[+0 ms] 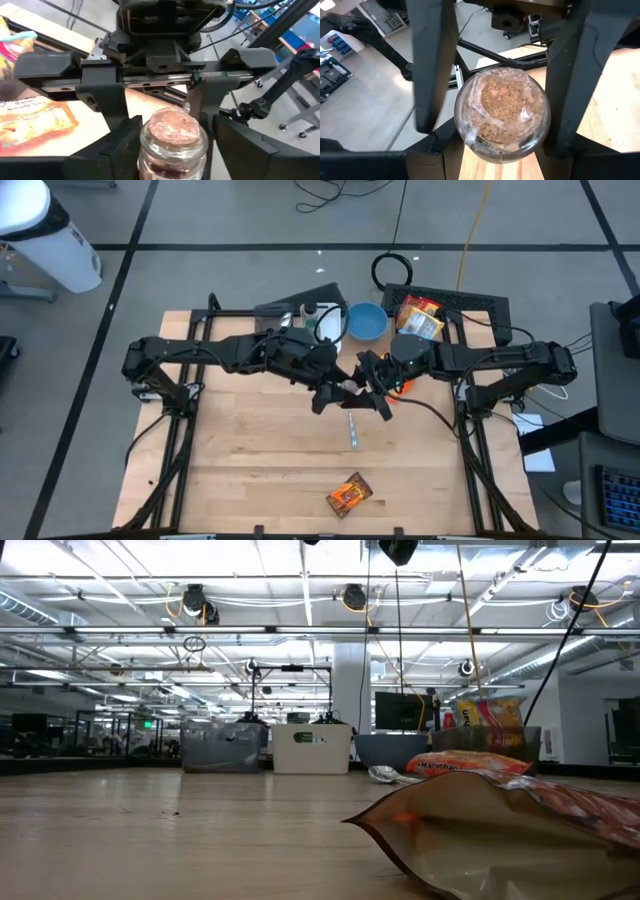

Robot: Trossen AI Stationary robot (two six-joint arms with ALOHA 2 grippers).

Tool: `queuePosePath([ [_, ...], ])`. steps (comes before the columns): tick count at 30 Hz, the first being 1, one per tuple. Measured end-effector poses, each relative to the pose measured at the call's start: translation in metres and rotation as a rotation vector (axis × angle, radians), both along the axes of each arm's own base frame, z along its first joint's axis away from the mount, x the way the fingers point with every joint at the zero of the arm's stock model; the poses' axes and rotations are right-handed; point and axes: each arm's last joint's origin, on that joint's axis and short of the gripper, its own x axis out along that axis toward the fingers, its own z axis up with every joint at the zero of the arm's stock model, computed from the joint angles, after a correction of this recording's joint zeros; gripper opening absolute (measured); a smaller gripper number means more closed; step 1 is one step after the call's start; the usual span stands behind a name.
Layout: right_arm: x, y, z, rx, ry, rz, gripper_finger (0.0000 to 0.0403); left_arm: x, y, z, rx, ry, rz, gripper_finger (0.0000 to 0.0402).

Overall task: Pick & Place Food Item
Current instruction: Put the brown seasoning bottle into the white bin

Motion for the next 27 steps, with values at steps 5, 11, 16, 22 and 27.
queuePosePath([
  [5,0.0,-0.0028,-0.0003,0.011,0.007,-0.012,0.0185,-0.0004,-0.0037,-0.0008,0.026,0.006,0.002,0.0274],
  [11,-0.0001,-0.004,-0.0007,0.008,0.009,-0.012,0.0185,-0.0003,-0.0054,-0.0005,0.059,0.001,0.043,0.0256],
  [16,-0.0002,-0.004,-0.001,0.006,0.011,-0.012,0.0185,-0.0006,-0.0047,-0.0005,0.074,0.002,0.052,0.0225],
  [22,-0.0002,-0.0041,-0.0017,0.007,0.014,-0.013,0.0185,-0.0006,-0.0015,-0.0007,0.079,0.005,0.061,0.0187],
  [27,-0.0002,-0.0041,-0.0017,0.007,0.014,-0.015,0.0185,-0.0006,-0.0001,-0.0006,0.082,0.004,0.067,0.0188],
])
